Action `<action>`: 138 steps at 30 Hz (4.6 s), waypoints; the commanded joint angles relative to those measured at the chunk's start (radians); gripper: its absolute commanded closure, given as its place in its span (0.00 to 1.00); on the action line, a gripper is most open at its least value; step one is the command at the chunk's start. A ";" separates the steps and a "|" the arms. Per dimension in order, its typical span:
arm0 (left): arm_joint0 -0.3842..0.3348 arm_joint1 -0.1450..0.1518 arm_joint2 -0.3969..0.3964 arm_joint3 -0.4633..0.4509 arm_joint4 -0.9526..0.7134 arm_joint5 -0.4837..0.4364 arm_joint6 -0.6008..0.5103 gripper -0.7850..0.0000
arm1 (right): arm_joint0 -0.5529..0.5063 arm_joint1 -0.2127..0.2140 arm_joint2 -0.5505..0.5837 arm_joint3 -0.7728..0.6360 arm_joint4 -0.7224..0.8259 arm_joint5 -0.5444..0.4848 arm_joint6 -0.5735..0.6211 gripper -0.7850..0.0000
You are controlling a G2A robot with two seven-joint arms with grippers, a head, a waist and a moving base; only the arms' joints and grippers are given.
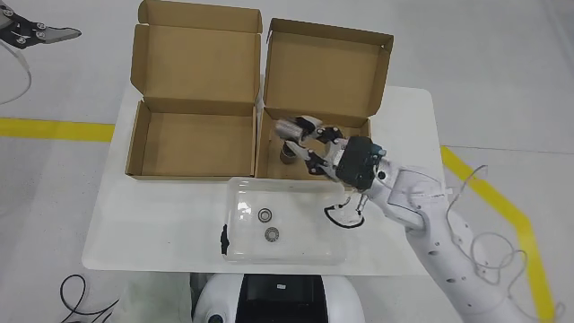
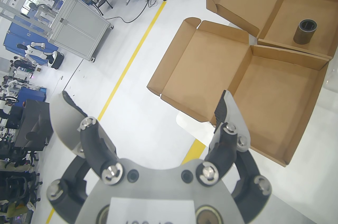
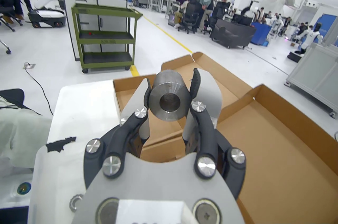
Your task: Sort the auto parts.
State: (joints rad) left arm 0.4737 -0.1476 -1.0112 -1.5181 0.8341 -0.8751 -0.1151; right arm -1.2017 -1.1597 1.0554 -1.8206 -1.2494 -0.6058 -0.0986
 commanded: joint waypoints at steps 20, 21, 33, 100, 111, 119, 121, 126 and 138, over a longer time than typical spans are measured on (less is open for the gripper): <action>0.000 0.000 0.000 0.000 0.000 0.000 0.000 0.00 | 0.013 -0.011 -0.040 0.050 0.021 0.214 0.635 1.00; 0.000 0.000 0.000 0.000 0.000 0.000 0.000 0.00 | 0.018 -0.012 -0.045 0.053 0.016 0.224 0.659 1.00; 0.000 0.000 0.000 0.000 0.000 0.000 0.000 0.00 | 0.116 -0.037 -0.111 0.154 0.057 0.259 0.819 1.00; 0.000 0.000 0.000 0.000 0.000 0.000 0.000 0.00 | 0.114 -0.075 -0.119 0.030 0.110 0.109 0.790 0.30; 0.000 0.000 0.000 0.000 0.000 0.000 0.000 0.00 | -0.023 -0.053 -0.125 -0.115 0.038 -0.027 0.594 0.36; 0.000 0.000 0.000 0.000 0.000 0.000 0.000 0.00 | -0.053 -0.049 -0.133 -0.129 -0.001 -0.046 0.523 0.45; 0.000 0.000 0.000 0.000 0.000 0.000 0.000 0.00 | -0.053 -0.049 -0.133 -0.129 -0.001 -0.046 0.523 0.45; 0.000 0.000 0.000 0.000 0.000 0.000 0.000 0.00 | -0.053 -0.049 -0.133 -0.129 -0.001 -0.046 0.523 0.45; 0.000 0.000 0.000 0.000 0.000 0.000 0.000 0.00 | -0.062 -0.048 -0.139 -0.124 -0.015 -0.036 0.515 0.55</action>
State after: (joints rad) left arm 0.4737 -0.1476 -1.0112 -1.5181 0.8341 -0.8751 -0.1151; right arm -1.2606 -1.2082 0.9197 -1.9476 -1.2574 -0.6439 0.4186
